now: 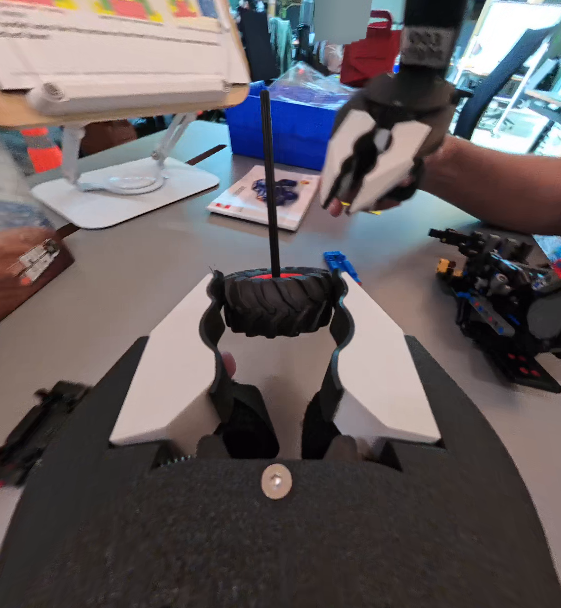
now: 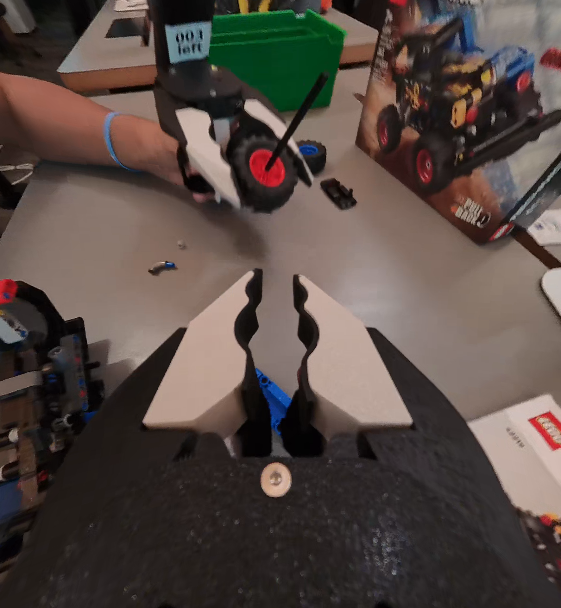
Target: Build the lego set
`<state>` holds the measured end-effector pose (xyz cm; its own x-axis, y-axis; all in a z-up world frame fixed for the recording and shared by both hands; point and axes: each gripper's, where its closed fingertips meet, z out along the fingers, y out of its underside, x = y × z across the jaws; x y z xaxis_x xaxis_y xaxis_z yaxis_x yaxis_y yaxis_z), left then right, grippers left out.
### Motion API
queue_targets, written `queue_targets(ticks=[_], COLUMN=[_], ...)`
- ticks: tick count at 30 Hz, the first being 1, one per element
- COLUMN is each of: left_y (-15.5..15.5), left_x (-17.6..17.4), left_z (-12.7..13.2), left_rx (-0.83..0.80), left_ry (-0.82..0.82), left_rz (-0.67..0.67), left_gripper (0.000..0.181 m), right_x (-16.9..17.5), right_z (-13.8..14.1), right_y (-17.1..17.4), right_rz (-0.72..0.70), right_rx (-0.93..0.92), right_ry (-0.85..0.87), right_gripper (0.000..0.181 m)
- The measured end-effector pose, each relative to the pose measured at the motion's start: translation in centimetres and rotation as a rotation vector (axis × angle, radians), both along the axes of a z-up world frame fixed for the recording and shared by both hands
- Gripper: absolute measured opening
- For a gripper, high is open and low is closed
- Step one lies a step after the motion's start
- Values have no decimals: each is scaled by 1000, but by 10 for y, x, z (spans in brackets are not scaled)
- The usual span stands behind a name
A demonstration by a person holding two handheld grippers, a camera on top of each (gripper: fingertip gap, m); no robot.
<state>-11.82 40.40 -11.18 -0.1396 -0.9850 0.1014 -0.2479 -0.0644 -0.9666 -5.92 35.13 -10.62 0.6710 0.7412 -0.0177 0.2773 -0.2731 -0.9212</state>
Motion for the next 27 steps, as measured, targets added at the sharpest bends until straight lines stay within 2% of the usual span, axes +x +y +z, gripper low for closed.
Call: queue_targets(ticks=[2,5,7,8,10,12,15,17,22,27], left_y=[28,72,92,96,94,83,71,71,61,48], left_x=[-8,-43,-80,-100,-139,-164,-181,-186,-183,-188], left_z=[7,39,37,29,1,-15,-41,-60,-72,-76], left_rx=[-16,-17,-31,-30,-55,-74,-119,-60,40,106], left_ry=[26,-12,38,80,191,209,289,374,463,552], left_rz=[76,193,276,306,346,370,444,496,556,573], left_gripper=[65,64,63,63,64,64,64,64,65,82], right_x=[8,23,39,49,61,63,60,65,78,77], right_z=[-11,-18,-27,-31,-28,-19,-6,0,0,-3], right_y=[5,5,4,5,9,13,15,16,16,18], right_rz=[-65,-158,-221,-260,-318,-362,-385,-418,-459,-440], right_rx=[-34,31,95,134,230,293,325,348,379,358], right_ry=[-6,-58,-169,-226,-293,-262,-130,-101,-103,-91], right_gripper=[18,13,9,7,5,5,5,5,5,5])
